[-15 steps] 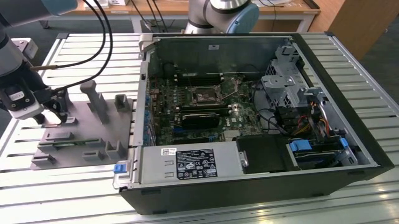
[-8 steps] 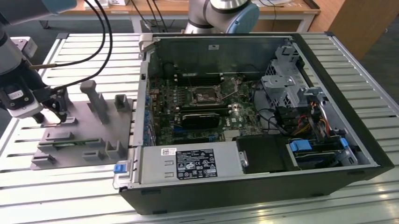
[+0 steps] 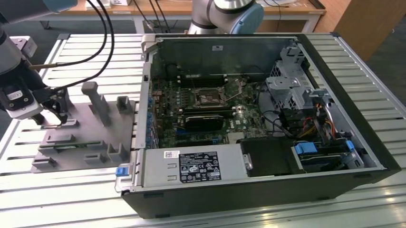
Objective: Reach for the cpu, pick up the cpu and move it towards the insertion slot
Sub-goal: 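Pick up the cpu and move it towards the insertion slot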
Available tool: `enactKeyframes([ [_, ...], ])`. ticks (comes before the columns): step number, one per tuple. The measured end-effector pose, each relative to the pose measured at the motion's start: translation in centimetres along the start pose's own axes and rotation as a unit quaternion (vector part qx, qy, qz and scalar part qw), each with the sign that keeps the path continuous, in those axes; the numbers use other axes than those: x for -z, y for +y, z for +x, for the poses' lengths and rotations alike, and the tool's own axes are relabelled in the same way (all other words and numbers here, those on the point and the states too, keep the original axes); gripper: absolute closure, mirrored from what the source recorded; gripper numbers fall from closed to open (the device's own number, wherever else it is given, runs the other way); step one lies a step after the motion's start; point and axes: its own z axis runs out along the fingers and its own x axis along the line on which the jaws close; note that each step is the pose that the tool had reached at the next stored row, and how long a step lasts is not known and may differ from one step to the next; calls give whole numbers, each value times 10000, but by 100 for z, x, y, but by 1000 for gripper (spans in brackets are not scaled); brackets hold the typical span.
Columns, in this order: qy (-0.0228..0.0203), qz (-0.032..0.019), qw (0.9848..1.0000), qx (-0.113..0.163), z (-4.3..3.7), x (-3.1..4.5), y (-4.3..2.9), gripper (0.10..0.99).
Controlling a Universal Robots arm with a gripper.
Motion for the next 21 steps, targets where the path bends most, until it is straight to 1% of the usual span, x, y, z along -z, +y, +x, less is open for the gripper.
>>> enactKeyframes([
  [14,-1,5,10000,0,0,70,9,541],
  [21,-1,11,10000,0,-1,144,13,541],
])
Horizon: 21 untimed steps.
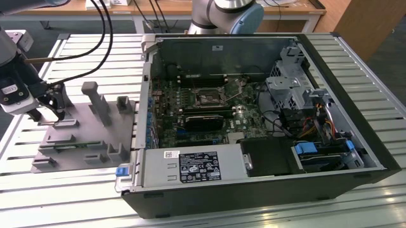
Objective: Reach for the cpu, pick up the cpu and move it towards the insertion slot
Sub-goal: 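Pick up the cpu and move it towards the insertion slot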
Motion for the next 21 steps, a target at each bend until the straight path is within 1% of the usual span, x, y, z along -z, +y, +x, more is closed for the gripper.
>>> enactKeyframes([
  [8,0,3,10000,0,0,57,4,541],
  [15,1,8,10000,0,0,93,7,541],
  [16,0,18,10000,0,-1,266,20,541],
  [18,1,23,10000,0,-2,304,23,541],
  [21,1,32,10000,0,-2,338,27,541],
])
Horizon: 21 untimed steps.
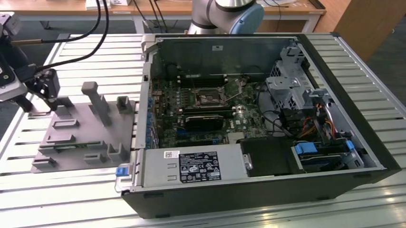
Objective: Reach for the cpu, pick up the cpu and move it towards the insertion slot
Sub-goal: 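Pick up the cpu and move it towards the insertion slot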
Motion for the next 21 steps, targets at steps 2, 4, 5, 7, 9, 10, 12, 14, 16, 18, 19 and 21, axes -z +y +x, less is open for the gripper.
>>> enactKeyframes([
  [2,-1,3,10000,0,0,16,3,541],
  [4,0,6,10000,0,0,27,5,541],
  [5,0,8,10000,0,0,36,6,541],
  [7,0,10,10000,0,0,55,9,541],
  [9,0,11,10000,0,0,77,11,541],
  [10,0,12,10000,0,0,87,13,541],
  [12,0,13,10000,0,-1,105,15,541],
  [14,0,15,10000,0,-1,125,18,541],
  [16,0,16,10000,0,-1,145,21,541],
  [18,0,19,10000,0,-1,163,25,541],
  [19,1,20,10000,0,-1,173,26,541],
  [21,0,22,10000,0,-1,191,29,541],
])
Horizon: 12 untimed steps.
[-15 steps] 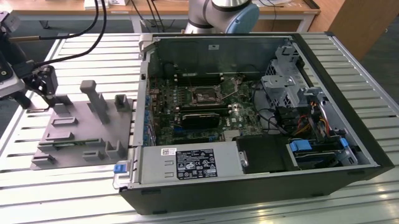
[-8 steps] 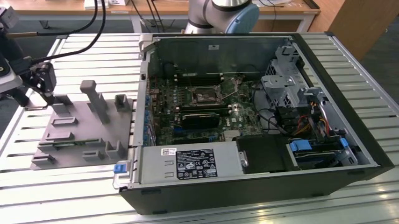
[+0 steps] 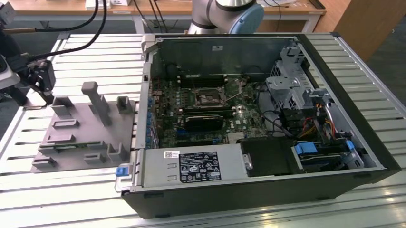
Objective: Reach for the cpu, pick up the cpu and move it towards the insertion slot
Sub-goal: 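Pick up the cpu and move it towards the insertion slot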
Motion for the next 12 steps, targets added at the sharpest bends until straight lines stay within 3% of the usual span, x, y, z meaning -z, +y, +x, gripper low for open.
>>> enactKeyframes([
  [12,0,18,10000,0,-1,156,23,541],
])
